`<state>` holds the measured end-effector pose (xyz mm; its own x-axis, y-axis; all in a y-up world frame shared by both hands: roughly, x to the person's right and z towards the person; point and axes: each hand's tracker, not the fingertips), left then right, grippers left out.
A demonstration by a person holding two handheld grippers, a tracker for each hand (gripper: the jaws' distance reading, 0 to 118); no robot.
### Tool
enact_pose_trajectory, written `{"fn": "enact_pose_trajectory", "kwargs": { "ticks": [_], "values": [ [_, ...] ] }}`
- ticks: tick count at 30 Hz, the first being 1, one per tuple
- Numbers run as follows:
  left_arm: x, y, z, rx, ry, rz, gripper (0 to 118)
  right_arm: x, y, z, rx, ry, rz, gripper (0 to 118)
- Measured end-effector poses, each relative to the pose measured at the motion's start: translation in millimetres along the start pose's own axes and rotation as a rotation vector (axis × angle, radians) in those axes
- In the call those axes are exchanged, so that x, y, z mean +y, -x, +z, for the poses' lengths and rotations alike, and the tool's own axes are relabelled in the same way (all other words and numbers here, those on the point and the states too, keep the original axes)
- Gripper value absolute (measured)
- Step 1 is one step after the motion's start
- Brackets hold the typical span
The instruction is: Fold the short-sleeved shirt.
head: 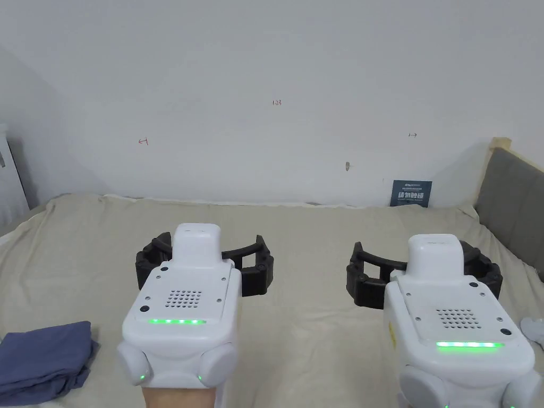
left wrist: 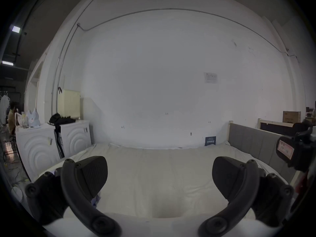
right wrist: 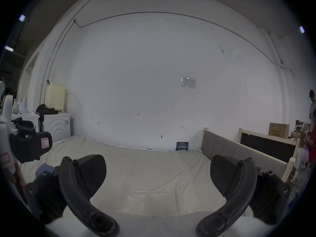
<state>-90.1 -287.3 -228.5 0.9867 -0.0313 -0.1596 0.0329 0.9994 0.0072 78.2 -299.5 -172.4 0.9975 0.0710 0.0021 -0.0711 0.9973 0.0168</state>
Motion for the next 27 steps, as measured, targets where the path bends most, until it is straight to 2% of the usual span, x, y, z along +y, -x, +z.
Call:
{"fn": "enact_pose_trajectory", "kwargs": {
  "ticks": [4,7,9,11,13,16,19,21,23,24,25,27],
  "values": [
    [10,-11,-4,0.014,0.052,-0.026,118,9,4,-1,0.031,0.040,-0.010,118],
    [32,-11,24,-0.088,0.035,0.046,118,13,6,2,0.039,0.037,-0.002,118],
    [62,-7,35,-0.099,0.041,0.184,118,17,5,4,0.016,0.059,0.007,118],
    [83,2,40,-0.059,0.041,0.279,118,26,3,11,0.008,0.066,-0.013,118],
    [90,5,38,-0.007,0.092,0.301,118,32,-1,13,0.031,0.065,-0.030,118],
    [95,6,33,0.078,0.146,0.258,118,40,0,17,0.020,0.060,-0.013,118],
    [100,9,35,0.041,0.136,0.307,118,41,1,21,0.002,0.046,0.002,118],
    [88,1,38,-0.015,0.112,0.239,118,41,1,22,0.011,0.045,-0.010,118],
    [71,-7,27,0.081,0.018,0.117,118,39,4,21,0.008,0.043,-0.003,118],
    [57,-11,18,0.143,0.061,0.054,118,37,6,20,0.011,0.048,0.010,118],
    [46,-17,15,0.117,0.090,-0.007,118,36,8,19,0.013,0.055,0.020,118],
    [42,-17,19,0.057,0.100,0.014,118,34,10,18,0.020,0.059,0.024,118]
  ]
}}
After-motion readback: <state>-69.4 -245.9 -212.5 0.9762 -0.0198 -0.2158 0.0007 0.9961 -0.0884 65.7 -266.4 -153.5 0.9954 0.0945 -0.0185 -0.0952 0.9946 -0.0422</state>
